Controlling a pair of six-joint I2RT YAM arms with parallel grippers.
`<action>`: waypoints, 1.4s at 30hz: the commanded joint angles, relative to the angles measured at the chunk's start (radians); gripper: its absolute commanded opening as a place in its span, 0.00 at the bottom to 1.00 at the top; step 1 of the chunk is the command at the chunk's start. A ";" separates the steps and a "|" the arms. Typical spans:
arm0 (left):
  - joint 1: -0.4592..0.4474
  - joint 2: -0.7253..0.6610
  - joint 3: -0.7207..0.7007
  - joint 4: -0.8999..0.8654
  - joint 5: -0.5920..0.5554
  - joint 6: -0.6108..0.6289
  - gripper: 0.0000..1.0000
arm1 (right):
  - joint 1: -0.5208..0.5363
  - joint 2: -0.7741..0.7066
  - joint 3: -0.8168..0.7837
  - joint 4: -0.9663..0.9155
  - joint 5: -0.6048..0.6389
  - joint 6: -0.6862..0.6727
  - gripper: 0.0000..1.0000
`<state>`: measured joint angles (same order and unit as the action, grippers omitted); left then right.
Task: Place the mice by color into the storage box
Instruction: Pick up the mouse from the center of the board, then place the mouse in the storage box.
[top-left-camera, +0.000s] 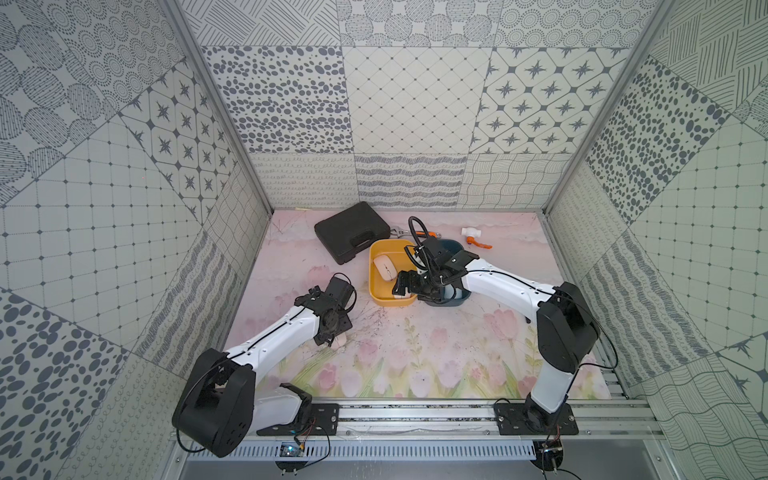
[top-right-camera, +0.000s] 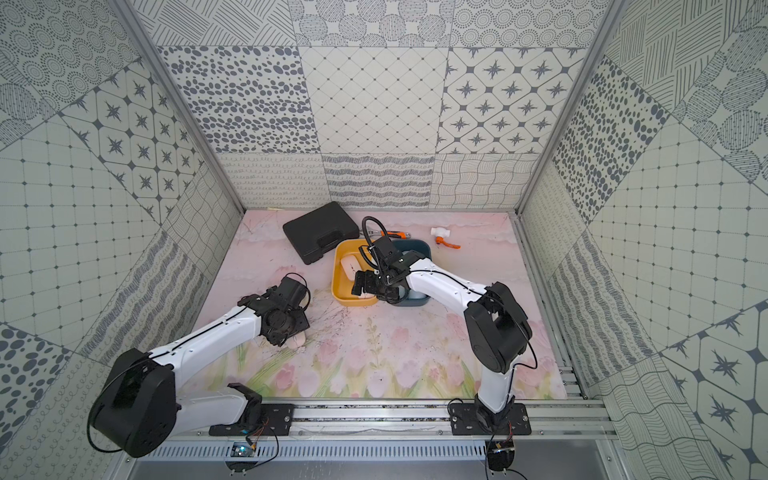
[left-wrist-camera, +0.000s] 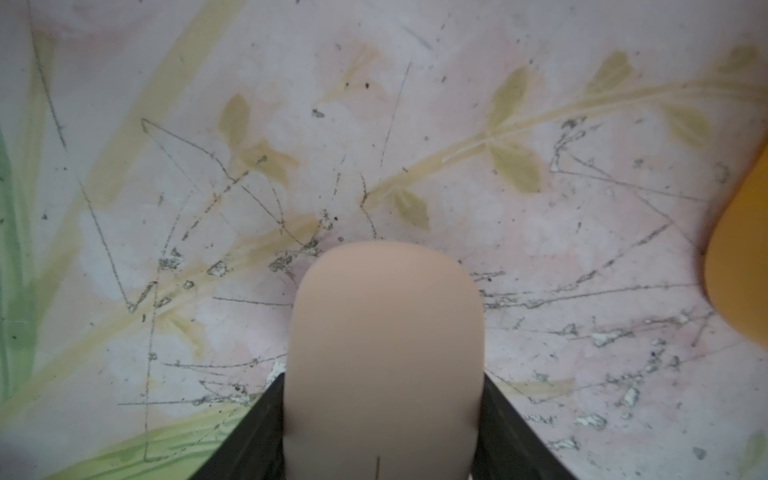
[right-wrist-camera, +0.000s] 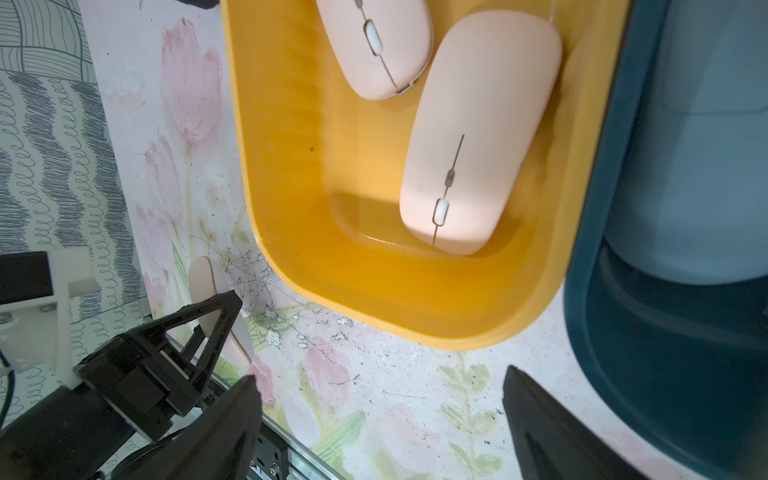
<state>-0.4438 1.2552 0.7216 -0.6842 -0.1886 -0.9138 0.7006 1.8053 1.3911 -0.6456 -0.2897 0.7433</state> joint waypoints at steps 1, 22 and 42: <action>-0.001 -0.012 0.085 -0.081 0.032 0.036 0.64 | -0.048 -0.024 -0.024 0.018 -0.004 -0.012 0.95; -0.047 0.525 0.782 -0.059 0.149 0.173 0.65 | -0.323 -0.225 -0.116 -0.080 0.004 -0.121 0.96; -0.088 0.950 1.088 -0.029 0.208 0.231 0.66 | -0.399 -0.247 -0.173 -0.082 0.001 -0.159 0.96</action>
<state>-0.5285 2.1719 1.7840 -0.7216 -0.0025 -0.7074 0.3099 1.5681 1.2129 -0.7368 -0.2882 0.6067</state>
